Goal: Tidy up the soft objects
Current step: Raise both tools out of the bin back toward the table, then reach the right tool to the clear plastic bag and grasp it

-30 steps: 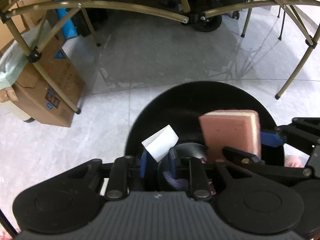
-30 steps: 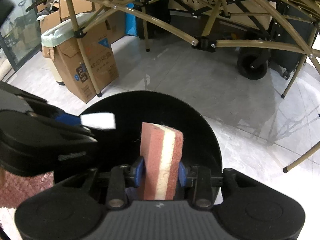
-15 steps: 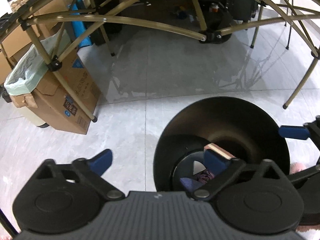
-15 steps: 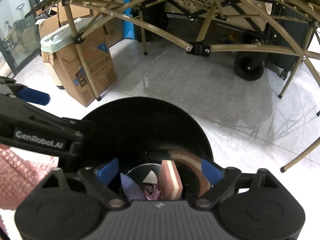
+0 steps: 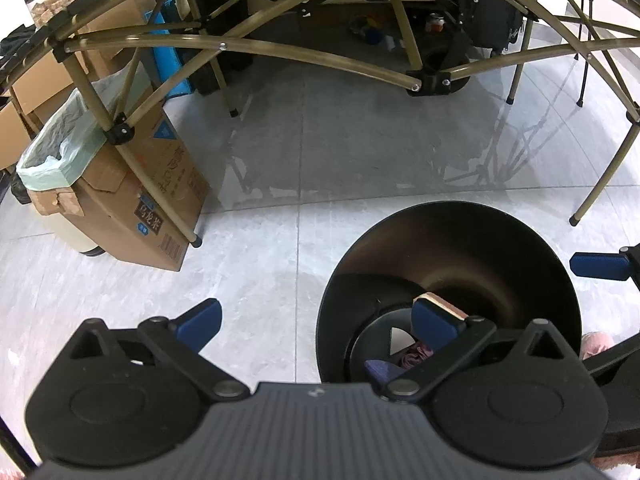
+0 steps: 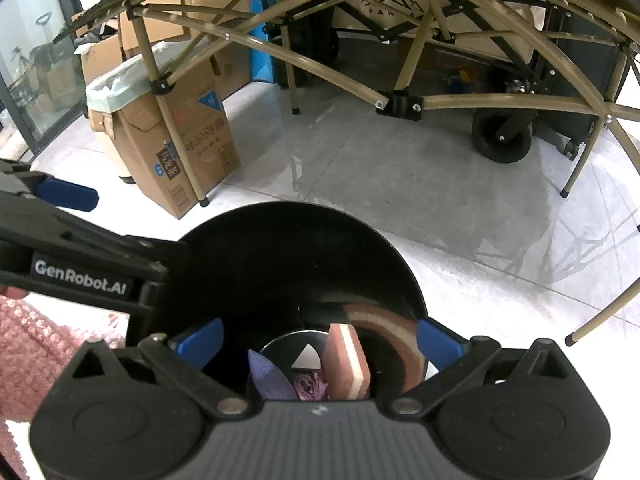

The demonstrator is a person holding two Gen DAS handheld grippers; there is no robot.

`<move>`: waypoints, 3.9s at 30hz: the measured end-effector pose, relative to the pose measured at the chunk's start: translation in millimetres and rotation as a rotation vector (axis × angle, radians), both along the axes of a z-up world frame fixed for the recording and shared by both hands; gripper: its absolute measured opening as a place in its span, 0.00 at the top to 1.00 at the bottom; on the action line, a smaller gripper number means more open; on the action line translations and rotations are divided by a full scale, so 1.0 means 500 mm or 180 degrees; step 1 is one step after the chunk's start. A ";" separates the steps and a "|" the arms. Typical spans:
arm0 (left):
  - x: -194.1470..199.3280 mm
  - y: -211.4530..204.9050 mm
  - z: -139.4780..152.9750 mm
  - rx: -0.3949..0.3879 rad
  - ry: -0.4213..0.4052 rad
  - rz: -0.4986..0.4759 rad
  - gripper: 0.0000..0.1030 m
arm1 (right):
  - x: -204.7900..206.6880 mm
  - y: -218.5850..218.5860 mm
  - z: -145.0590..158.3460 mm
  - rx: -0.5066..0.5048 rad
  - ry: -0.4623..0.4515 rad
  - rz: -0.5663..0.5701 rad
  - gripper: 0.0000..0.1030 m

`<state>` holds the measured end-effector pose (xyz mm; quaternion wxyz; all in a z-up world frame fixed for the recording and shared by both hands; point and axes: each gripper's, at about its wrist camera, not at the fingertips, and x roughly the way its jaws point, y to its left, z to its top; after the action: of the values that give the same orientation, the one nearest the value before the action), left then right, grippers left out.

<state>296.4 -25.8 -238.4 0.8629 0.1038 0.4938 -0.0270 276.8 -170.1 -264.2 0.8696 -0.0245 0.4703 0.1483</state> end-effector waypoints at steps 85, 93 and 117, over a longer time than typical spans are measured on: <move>0.059 -0.045 0.426 -0.0591 -0.1183 0.0116 0.00 | 0.017 -0.205 0.463 0.0397 -0.1436 -0.0994 0.00; 0.140 -0.067 0.427 -0.0740 -0.1450 0.0315 0.00 | 0.069 -0.246 0.441 0.0409 -0.1858 -0.1315 0.00; 0.250 -0.041 0.348 -0.0870 -0.1548 0.0342 0.00 | 0.436 -0.366 0.366 -0.0064 -0.1464 -0.1799 0.43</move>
<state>421.1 -46.4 -64.2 0.9622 -0.0364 0.2688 -0.0218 494.7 -353.2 -81.1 0.9590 0.0651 0.2521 -0.1119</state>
